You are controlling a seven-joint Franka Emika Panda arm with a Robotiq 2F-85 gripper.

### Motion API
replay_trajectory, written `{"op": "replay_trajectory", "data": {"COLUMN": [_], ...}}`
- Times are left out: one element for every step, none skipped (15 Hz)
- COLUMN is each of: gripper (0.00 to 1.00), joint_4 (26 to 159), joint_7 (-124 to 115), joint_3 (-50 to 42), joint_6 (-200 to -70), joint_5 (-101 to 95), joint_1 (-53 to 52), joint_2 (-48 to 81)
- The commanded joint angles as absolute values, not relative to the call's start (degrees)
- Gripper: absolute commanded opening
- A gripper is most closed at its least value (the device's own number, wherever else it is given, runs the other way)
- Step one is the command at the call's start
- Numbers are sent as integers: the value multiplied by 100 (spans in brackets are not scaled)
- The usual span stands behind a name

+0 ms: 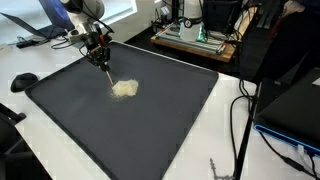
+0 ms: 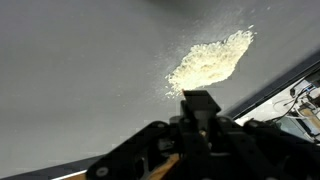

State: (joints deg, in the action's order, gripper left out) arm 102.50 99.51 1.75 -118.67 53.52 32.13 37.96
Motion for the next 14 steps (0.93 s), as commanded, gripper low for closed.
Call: {"op": "replay_trajectory", "data": {"gripper": [3,3,3,3,3,3,3,3,3,3,3,3,3,3], "joint_4": [10933,11042,11196,11339,11489,11644,11772,11916,12038,12159,12277,12396,12508,12614], "joint_7": [10489,10614,10760,10921,11077,11218,11348,11458,11549,11611,11657,11696,11741,11778], "joint_3": [-68,-120,-165,-220,-283,-358,-423,-491,-555,-618,-672,-722,-762,-794], "joint_6": [-11982,-11974,-12019,-12045,-12092,-12164,-12241,-12366,-12472,-12590,-12720,-12842,-12996,-13145], "joint_5": [5924,6048,6213,6390,6560,6722,6879,7055,7210,7335,7462,7569,7699,7823], "joint_1": [3038,3002,2963,2916,2851,2769,2689,2598,2506,2407,2308,2213,2121,2027], "joint_2": [3316,3251,3156,3068,2975,2878,2800,2712,2634,2558,2476,2394,2317,2246]}}
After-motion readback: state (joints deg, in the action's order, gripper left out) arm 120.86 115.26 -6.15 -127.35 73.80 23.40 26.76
